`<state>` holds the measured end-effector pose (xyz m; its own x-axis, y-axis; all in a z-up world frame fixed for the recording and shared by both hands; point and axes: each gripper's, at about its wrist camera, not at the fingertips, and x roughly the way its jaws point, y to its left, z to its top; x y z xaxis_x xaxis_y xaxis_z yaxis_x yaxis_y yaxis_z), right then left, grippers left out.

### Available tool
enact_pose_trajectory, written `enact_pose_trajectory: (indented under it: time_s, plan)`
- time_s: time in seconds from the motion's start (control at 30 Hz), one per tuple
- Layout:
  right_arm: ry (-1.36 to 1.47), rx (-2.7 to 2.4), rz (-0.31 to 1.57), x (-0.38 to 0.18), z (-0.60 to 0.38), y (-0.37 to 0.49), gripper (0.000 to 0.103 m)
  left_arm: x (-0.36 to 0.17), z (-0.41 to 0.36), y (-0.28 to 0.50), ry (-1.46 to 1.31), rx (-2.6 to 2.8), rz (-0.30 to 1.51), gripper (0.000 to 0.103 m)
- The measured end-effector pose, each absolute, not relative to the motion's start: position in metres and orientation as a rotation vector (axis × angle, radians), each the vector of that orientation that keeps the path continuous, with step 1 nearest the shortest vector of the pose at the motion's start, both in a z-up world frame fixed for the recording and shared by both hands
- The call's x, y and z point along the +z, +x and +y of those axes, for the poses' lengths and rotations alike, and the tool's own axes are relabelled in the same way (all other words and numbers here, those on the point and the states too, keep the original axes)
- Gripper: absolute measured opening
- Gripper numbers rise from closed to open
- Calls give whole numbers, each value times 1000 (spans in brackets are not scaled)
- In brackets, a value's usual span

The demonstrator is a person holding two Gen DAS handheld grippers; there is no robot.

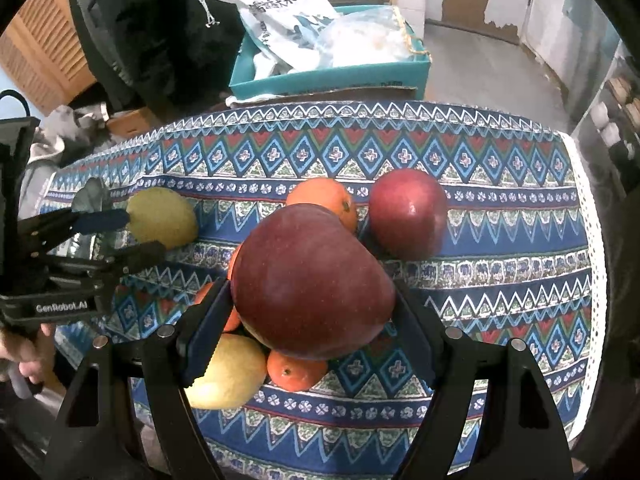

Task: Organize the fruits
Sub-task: 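Close the left tool on the pear while the right tool grips and lifts the red apple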

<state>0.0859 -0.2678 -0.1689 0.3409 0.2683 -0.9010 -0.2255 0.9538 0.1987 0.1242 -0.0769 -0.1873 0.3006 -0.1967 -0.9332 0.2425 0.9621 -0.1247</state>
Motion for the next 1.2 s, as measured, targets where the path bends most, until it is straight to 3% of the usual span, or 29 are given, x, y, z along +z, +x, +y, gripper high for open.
enact_pose_trajectory:
  time_s: [0.27, 0.53, 0.63, 0.77, 1.2]
  plan:
    - [50, 310, 1194, -176, -274, 87, 79, -205, -76, 141, 21, -251, 1272, 86]
    - [61, 296, 1207, -184, -281, 86, 79, -228, -78, 165, 0, -235, 1315, 86]
    - [65, 294, 1207, -185, -283, 87, 79, -239, -76, 170, -43, -224, 1338, 86]
    - [63, 290, 1210, -187, -285, 88, 79, -244, -84, 172, -83, -262, 1347, 73]
    - [62, 270, 1218, -194, -290, 87, 79, -243, -129, 180, -50, -330, 1350, 76]
